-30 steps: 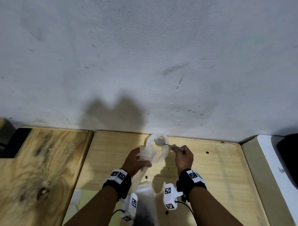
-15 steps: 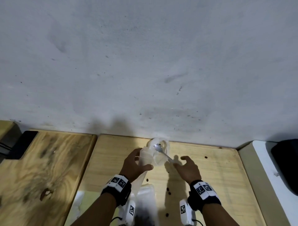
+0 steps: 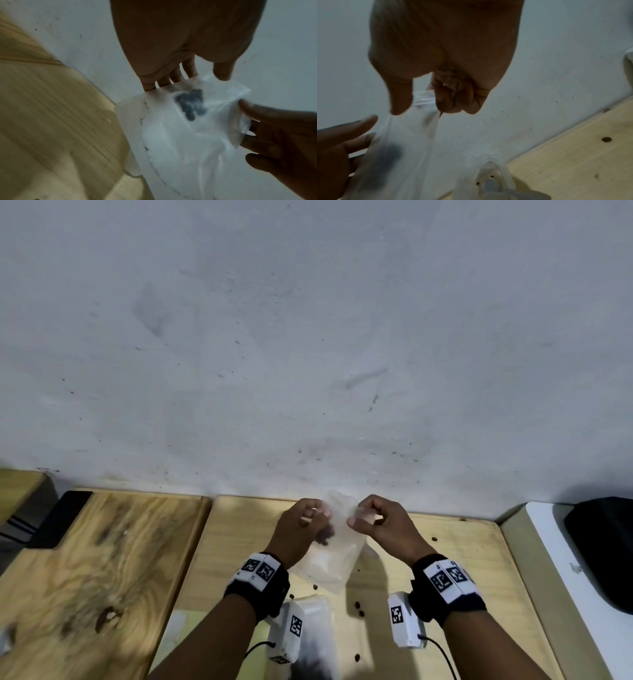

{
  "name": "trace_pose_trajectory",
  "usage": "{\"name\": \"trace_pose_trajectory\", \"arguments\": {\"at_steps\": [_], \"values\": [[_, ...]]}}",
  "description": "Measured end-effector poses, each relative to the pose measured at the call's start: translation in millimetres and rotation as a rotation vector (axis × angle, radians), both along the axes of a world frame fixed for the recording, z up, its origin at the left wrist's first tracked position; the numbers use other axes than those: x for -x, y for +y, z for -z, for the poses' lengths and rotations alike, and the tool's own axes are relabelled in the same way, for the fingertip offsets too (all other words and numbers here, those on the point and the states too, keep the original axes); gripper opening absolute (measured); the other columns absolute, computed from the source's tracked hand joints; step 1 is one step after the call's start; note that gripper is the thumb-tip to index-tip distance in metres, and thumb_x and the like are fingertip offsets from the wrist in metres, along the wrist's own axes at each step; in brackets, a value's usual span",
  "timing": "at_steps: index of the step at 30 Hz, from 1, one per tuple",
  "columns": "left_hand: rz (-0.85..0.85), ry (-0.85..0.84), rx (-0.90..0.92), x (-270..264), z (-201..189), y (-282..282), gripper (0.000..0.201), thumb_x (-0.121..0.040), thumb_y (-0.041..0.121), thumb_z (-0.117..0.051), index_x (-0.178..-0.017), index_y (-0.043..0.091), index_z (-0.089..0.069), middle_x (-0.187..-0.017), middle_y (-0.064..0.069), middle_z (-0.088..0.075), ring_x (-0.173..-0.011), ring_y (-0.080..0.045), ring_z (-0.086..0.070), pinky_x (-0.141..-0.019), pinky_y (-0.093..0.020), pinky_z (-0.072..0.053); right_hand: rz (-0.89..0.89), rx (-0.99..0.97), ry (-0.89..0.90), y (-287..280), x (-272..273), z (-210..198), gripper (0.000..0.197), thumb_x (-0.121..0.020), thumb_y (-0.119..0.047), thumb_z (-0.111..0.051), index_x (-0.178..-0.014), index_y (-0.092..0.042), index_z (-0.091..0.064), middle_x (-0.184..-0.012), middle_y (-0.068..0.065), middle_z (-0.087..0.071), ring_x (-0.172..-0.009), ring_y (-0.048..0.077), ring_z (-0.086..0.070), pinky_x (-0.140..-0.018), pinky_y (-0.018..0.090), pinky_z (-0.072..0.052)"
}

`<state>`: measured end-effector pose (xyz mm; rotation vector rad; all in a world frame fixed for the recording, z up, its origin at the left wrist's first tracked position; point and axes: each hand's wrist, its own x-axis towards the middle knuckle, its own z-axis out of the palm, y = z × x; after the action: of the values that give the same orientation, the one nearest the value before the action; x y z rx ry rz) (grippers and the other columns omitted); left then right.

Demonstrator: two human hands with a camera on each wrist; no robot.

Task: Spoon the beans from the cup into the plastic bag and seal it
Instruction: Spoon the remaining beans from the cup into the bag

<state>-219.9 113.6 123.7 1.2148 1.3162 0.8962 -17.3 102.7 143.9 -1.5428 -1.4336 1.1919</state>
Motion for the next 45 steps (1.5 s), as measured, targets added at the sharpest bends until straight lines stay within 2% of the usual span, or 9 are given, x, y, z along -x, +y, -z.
{"name": "trace_pose_trajectory", "arguments": {"at_steps": [5, 10, 13, 23, 29, 34, 38, 41, 45], "values": [[-0.003, 0.038, -0.052, 0, -8, 1, 0.021, -0.091, 0.028, -0.064, -0.079, 0.01, -0.061, -0.072, 0.002, -0.064, -0.066, -0.01, -0.058, -0.068, -0.025, -0.046, 0.148, -0.04, 0.05, -5, 12, -2, 0.045, -0.073, -0.015, -0.087, -0.11, -0.028, -0.065, -0.097, -0.005, -0.066, -0.09, 0.013, -0.062, -0.079, 0.03, -0.055], [-0.022, 0.002, -0.091, -3, -5, 0, 0.022, -0.091, 0.026, -0.064, -0.081, 0.006, -0.066, -0.073, -0.002, -0.068, -0.067, -0.011, -0.059, -0.07, -0.029, -0.047, 0.207, 0.061, 0.29, -7, 20, -16, 0.02, -0.073, -0.002, -0.084, -0.082, 0.005, -0.068, -0.069, 0.007, -0.068, -0.056, 0.01, -0.063, -0.05, 0.017, -0.047], [-0.038, -0.005, -0.045, -4, -4, 0, 0.018, -0.088, 0.026, -0.068, -0.078, 0.011, -0.071, -0.078, -0.004, -0.073, -0.068, -0.015, -0.063, -0.069, -0.034, -0.052, 0.208, 0.099, 0.323, -10, 20, -23, 0.015, -0.079, -0.002, -0.079, -0.082, 0.005, -0.066, -0.062, 0.003, -0.056, -0.041, 0.0, -0.048, -0.041, 0.009, -0.034], [-0.072, -0.094, -0.043, -8, -2, -7, 0.027, -0.083, 0.023, -0.074, -0.06, 0.013, -0.067, -0.073, -0.015, -0.072, -0.065, -0.018, -0.06, -0.067, -0.031, -0.047, 0.132, 0.13, 0.233, -16, 15, -33, 0.02, -0.084, -0.008, -0.077, -0.069, -0.002, -0.064, -0.053, -0.005, -0.057, -0.038, 0.0, -0.047, -0.039, 0.01, -0.032], [-0.064, -0.219, 0.033, -4, -2, -11, 0.027, -0.086, 0.031, -0.069, -0.079, 0.005, -0.074, -0.079, -0.019, -0.074, -0.079, -0.036, -0.07, -0.077, -0.038, -0.048, 0.242, 0.229, 0.283, -16, 3, -25, 0.037, -0.078, -0.023, -0.084, -0.053, -0.021, -0.056, -0.06, -0.004, -0.053, -0.048, 0.012, -0.026, -0.049, 0.023, -0.021], [-0.101, -0.221, 0.046, -7, -1, -14, 0.032, -0.083, 0.032, -0.072, -0.082, 0.0, -0.072, -0.083, -0.017, -0.074, -0.075, -0.025, -0.068, -0.074, -0.034, -0.048, 0.319, 0.27, 0.416, -22, 9, -16, 0.045, -0.08, -0.017, -0.08, -0.053, -0.023, -0.044, -0.061, -0.001, -0.051, -0.046, 0.014, -0.024, -0.048, 0.025, -0.016], [-0.188, -0.248, 0.117, -1, 5, -18, 0.027, -0.085, 0.034, -0.072, -0.077, 0.008, -0.072, -0.08, -0.011, -0.073, -0.076, -0.027, -0.066, -0.072, -0.035, -0.05, 0.326, 0.204, 0.339, -33, 19, -9, 0.027, -0.08, -0.016, -0.081, -0.084, -0.017, -0.054, -0.063, -0.001, -0.056, -0.044, 0.012, -0.032, -0.045, 0.022, -0.023], [-0.275, -0.374, 0.187, 6, 6, -26, 0.02, -0.087, 0.023, -0.071, -0.077, 0.006, -0.067, -0.078, -0.008, -0.069, -0.071, -0.025, -0.065, -0.07, -0.037, -0.058, 0.175, 0.171, 0.232, -46, 29, 0, 0.024, -0.08, -0.003, -0.078, -0.081, -0.012, -0.056, -0.064, 0.002, -0.044, -0.046, 0.011, -0.035, -0.041, 0.017, -0.028], [-0.272, -0.226, 0.116, 25, 17, -38, 0.04, -0.081, 0.017, -0.076, -0.116, 0.027, -0.059, -0.095, -0.01, -0.07, -0.087, -0.021, -0.067, -0.081, -0.04, -0.057, 0.162, 0.207, 0.201, -55, 45, 17, 0.018, -0.082, -0.002, -0.075, -0.096, -0.013, -0.074, -0.07, 0.0, -0.048, -0.045, 0.009, -0.039, -0.04, 0.02, -0.031]]}}
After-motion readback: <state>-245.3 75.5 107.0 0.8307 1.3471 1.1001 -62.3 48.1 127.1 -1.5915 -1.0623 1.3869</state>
